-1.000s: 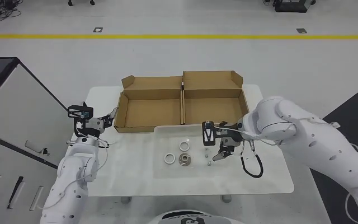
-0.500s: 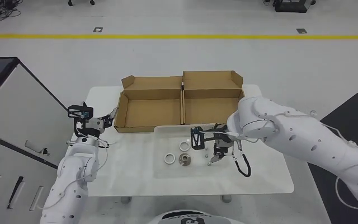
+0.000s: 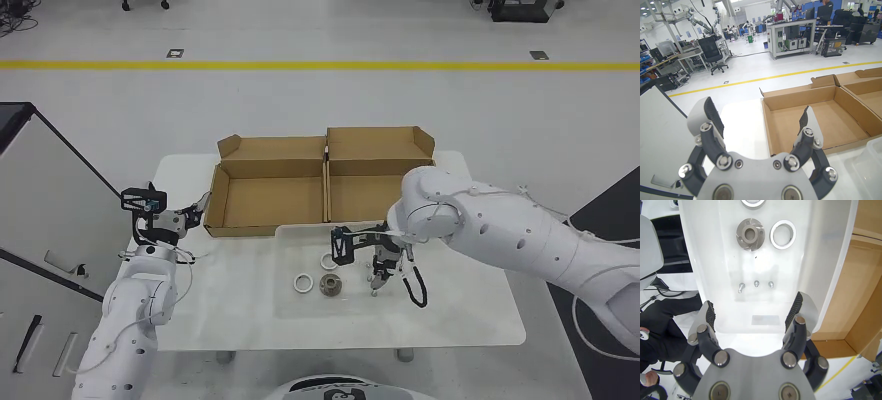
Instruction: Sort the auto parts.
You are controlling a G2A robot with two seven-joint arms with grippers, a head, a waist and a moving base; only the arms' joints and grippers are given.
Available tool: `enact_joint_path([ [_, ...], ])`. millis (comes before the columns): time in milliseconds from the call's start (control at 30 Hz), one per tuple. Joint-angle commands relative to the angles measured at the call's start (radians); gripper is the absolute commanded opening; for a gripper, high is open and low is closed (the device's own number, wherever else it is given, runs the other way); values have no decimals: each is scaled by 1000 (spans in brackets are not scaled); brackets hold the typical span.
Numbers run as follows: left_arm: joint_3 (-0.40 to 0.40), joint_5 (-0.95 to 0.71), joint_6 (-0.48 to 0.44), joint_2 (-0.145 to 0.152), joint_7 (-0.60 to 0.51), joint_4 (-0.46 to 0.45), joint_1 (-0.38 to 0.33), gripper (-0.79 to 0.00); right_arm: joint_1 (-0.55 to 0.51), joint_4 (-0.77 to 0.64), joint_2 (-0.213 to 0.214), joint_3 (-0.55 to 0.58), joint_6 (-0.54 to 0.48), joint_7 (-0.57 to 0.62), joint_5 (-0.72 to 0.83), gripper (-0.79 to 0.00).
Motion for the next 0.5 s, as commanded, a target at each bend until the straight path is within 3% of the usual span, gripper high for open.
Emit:
enact_joint_path([
  [0,0,0,0,0,0,0,0,0,-6,9,-7,0,0,0,-2,-277],
  [167,0,0,0,0,0,0,0,0,-30,18,-22,0,17,17,-21,-394],
  [467,0,0,0,0,0,0,0,0,-62,4,-28,0,59,59,-35,-413],
])
